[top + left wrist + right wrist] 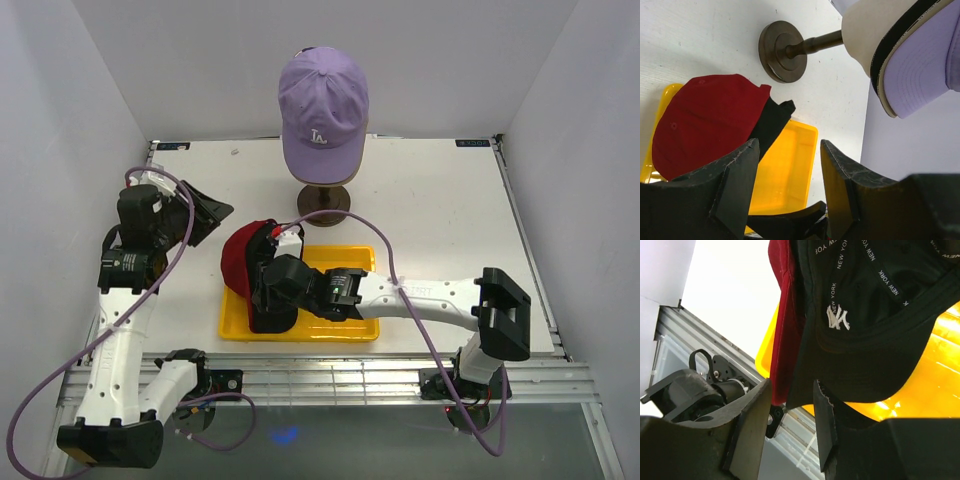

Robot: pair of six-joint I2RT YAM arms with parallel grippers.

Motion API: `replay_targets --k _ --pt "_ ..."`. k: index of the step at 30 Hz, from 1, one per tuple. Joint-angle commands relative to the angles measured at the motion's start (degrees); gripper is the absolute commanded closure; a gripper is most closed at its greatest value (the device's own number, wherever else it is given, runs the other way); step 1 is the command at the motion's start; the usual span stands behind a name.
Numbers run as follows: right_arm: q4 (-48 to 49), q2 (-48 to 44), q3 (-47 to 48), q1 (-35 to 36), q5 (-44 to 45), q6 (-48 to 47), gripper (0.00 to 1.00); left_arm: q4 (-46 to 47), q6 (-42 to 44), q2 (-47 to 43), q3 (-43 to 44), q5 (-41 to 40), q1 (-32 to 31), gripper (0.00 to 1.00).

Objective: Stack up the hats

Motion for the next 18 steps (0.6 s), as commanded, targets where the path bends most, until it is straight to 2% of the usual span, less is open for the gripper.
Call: replay_targets --k 1,5,18 --pt "1.01 1.78 3.98 -0.02 2.78 -0.29 0.55 -0.48 1.28 -1.25 -1.11 -0.71 0.16 0.38" --pt "-0.57 3.63 5.49 -0.55 3.57 -0.30 0.56 -0.13 1.37 -1.34 -1.64 -0.45 0.16 0.38" --pt "2.33 1.96 0.39 -0.81 4.10 1.11 0.59 1.02 1.28 -1.51 -3.31 0.78 0.16 0.38"
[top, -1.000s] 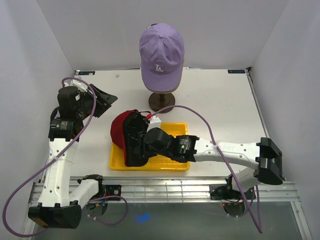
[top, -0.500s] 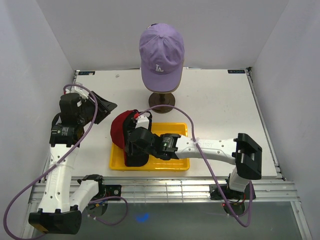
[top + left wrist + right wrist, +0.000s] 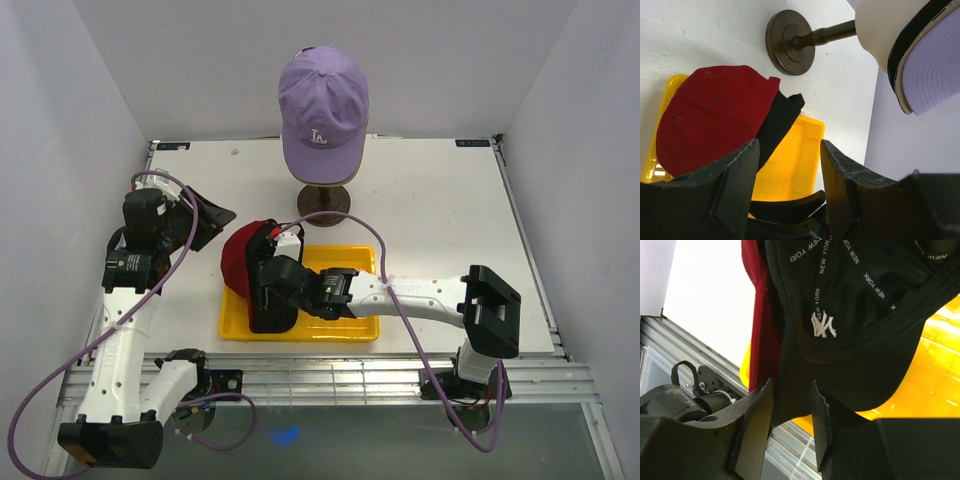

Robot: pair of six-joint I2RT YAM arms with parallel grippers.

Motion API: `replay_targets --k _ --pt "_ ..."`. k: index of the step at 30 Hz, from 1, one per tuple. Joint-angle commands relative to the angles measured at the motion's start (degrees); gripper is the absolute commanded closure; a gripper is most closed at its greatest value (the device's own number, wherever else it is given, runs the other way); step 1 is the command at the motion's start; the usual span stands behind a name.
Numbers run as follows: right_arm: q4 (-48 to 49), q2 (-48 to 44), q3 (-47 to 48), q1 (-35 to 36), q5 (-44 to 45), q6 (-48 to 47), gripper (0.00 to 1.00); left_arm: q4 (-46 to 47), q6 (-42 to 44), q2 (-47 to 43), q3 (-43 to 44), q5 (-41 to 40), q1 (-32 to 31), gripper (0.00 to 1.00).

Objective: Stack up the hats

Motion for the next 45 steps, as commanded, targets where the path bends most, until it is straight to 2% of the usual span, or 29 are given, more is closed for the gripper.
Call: replay_targets --k 1,18,21,22,25,34,41,45 --pt "1.74 -1.58 -0.77 -0.05 2.09 0.35 0.59 1.04 0.56 -1.25 -0.58 0.54 0.16 0.38" --pt "-1.33 5.45 4.32 -0.13 -1.87 -1.41 0.59 2.97 -0.76 -1.69 -2.78 1.59 0.16 0.38" --pt "-2.74 4.67 4.76 -0.22 -1.26 -2.20 0.70 3.06 -0.76 -1.69 -2.96 1.59 0.16 0.38" --pt "-3.96 4.14 5.11 -0.22 -1.08 -2.55 0.78 3.15 -0.67 -1.69 -2.87 1.59 0.16 0.38" --pt "-6.86 2.29 7.74 -0.22 -1.51 -4.74 0.92 3.06 -0.58 -1.43 -2.25 1.59 0.16 0.38" --pt "-18.03 -2.54 14.60 -1.63 -11.44 -7.48 0.92 5.69 -1.64 -0.11 -0.76 4.14 0.24 0.39" --pt "-24.88 -5.62 17.06 -2.77 -15.05 -9.14 0.92 6.31 -2.07 0.94 0.82 5.02 0.24 0.39" --pt "-34.10 -2.73 21.72 -3.12 -13.12 -12.39 0.92 6.93 -2.78 1.82 1.18 6.86 0.16 0.41"
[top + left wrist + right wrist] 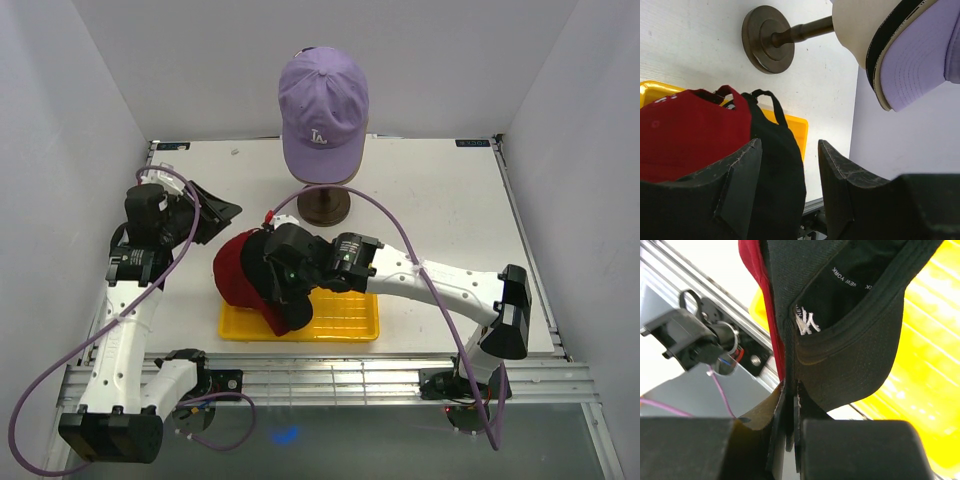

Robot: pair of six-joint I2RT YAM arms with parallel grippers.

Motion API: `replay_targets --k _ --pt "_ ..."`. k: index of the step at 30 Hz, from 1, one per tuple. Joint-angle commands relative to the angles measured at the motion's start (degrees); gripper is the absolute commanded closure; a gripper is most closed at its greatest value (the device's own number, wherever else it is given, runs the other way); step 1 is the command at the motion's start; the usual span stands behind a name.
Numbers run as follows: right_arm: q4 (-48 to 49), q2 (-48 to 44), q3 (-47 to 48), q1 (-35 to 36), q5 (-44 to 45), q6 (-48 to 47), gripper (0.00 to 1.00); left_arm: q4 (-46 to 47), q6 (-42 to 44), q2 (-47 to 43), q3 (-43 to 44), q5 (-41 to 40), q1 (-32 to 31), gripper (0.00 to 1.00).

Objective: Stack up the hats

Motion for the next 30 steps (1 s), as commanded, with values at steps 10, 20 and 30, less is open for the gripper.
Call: replay_targets --k 10,20,30 --pt "-9.61 -4.49 2.34 -2.17 -1.15 -7.02 0.92 1.55 -0.75 0.78 3.54 2.25 0.16 0.42" --pt "-20.16 -4.84 23.25 -4.53 -14.16 -11.50 0.92 6.56 -6.80 3.41 11.35 5.24 0.16 0.37" --pt "-8.23 -7.22 29.34 -18.95 -37.19 -9.75 0.92 19.04 -12.79 0.16 26.53 -6.24 0.16 0.28"
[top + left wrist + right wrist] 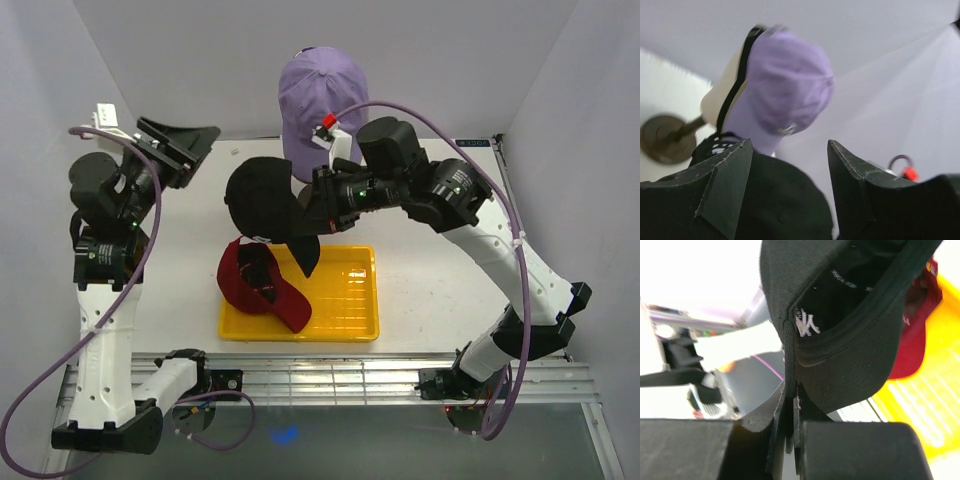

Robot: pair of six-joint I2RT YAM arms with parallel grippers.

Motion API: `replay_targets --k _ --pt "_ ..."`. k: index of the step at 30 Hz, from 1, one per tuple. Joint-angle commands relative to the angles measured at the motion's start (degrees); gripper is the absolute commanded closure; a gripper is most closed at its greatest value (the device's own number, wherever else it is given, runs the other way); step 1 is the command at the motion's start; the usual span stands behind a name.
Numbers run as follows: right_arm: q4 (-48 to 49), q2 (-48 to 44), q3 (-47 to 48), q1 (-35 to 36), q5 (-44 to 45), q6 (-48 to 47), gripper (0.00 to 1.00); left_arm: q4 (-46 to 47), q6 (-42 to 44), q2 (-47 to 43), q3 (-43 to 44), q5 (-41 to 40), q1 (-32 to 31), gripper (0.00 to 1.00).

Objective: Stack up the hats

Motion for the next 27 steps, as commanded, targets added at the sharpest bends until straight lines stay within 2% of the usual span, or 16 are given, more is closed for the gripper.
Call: replay_targets --k 1,4,5,6,7,8,9,10,12,13,17,21,27 --pt "11.02 -2.21 0.42 -3.83 -13.78 1.27 0.92 6.89 -1.16 -2.18 10.82 -7.49 0.16 0.28" --pt "24.71 -2.39 0.23 -9.09 -21.68 6.97 0.92 6.63 -0.72 0.28 18.28 -9.78 0.16 0.27" --pt "29.80 -1.61 0.41 -10.42 -23.99 12.56 0.92 7.06 -0.63 0.90 19.36 -9.78 0.16 0.27" --pt "40.47 -0.90 1.10 -11.47 -26.19 16.44 0.92 8.02 -0.71 1.60 20.07 -9.70 0.16 0.27" --pt "47.10 0.15 1.81 -13.49 -30.21 20.92 0.92 8.12 -0.98 1.87 20.77 -9.61 0.16 0.27" --pt "53.86 2.07 2.95 -14.29 -31.47 30.45 0.92 8.30 -1.41 2.04 20.78 -9.69 0.16 0.27" --pt "60.98 3.31 3.74 -15.08 -32.18 35.42 0.92 8.38 -1.51 2.31 20.69 -9.70 0.16 0.27" --pt "72.54 4.80 4.71 -17.00 -32.19 40.08 0.92 8.04 -1.51 2.40 20.51 -9.96 0.16 0.27" --pt "80.79 9.20 8.83 -19.30 -29.40 51.04 0.92 7.42 -1.33 2.57 20.08 -10.14 0.16 0.27" --pt "86.48 10.60 10.32 -21.92 -27.81 53.55 0.92 7.42 -1.16 2.48 19.73 -10.14 0.16 0.27" --pt "96.37 13.95 10.61 -27.56 -17.97 62.35 0.92 7.77 -1.16 2.13 16.65 -9.52 0.16 0.27" --pt "97.09 14.49 8.95 -31.08 -7.26 65.43 0.92 7.86 -0.89 2.48 15.59 -8.82 0.16 0.27" --pt "97.79 17.38 9.46 -33.54 -1.17 73.77 0.92 8.12 -0.63 3.71 15.15 -7.59 0.16 0.27"
